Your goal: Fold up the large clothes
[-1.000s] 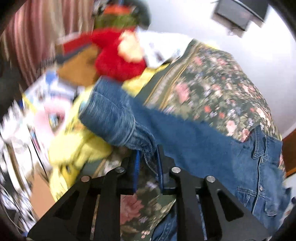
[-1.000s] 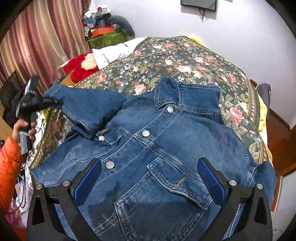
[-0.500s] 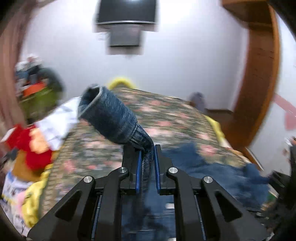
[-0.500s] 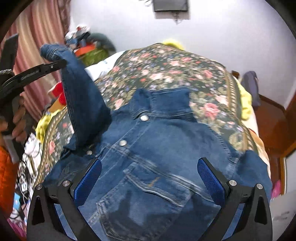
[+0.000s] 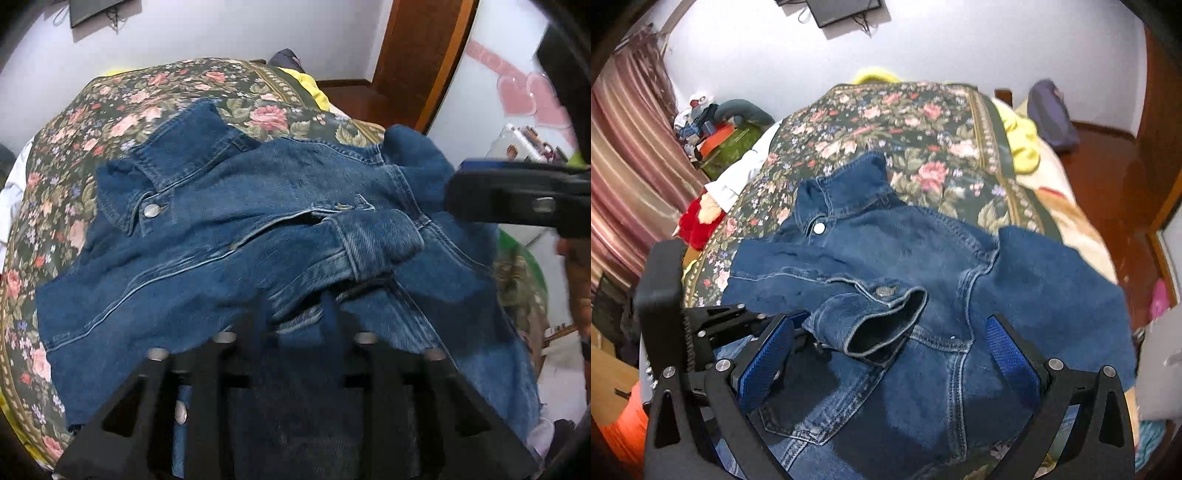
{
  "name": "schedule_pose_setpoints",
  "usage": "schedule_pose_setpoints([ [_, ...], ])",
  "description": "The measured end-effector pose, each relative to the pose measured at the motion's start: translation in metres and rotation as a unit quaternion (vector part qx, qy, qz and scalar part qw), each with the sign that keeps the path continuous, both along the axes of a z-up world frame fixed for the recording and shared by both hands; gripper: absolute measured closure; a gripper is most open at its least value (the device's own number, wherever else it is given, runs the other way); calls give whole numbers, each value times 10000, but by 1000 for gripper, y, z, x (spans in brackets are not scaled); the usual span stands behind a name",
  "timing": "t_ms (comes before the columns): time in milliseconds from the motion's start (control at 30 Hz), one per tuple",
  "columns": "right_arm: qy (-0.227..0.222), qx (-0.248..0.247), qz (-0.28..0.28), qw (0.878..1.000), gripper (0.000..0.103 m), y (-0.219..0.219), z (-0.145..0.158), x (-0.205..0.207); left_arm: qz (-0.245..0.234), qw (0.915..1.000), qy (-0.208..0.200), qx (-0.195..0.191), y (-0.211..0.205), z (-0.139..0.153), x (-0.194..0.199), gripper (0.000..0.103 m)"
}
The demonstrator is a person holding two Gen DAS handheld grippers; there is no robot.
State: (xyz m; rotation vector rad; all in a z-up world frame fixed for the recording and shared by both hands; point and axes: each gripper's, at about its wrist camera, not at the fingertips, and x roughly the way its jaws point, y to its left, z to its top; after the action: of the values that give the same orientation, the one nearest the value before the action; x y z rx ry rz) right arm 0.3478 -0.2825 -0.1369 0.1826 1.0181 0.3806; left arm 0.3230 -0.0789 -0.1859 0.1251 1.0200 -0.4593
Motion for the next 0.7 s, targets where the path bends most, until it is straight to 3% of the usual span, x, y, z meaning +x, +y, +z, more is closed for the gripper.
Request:
schedule_pose_setpoints([
  [67, 172, 147, 42, 9997, 0, 0, -7, 6, 202, 9995, -97, -204, 17, 13, -3, 44],
  [167, 434, 366, 44, 9984, 0, 4, -21, 17, 720, 9960, -284, -436, 65, 29, -3, 37],
  [267, 910, 732, 33, 9932, 1, 9, -39, 33, 1246, 9906, -525, -208, 110, 33, -1, 31],
  [367, 1320, 1010, -17, 9861, 11, 12, -56, 46, 1954, 9790, -497, 304, 160, 17, 5, 31],
  [533, 1717, 1101, -38, 9790, 23, 23, -79, 60, 2639, 9634, -11, 477, 218, -29, 6, 31],
  [700, 1688, 1024, -94, 9803, 55, 33, -83, 69, 2968, 9515, 575, 571, 246, -78, 1, 31],
])
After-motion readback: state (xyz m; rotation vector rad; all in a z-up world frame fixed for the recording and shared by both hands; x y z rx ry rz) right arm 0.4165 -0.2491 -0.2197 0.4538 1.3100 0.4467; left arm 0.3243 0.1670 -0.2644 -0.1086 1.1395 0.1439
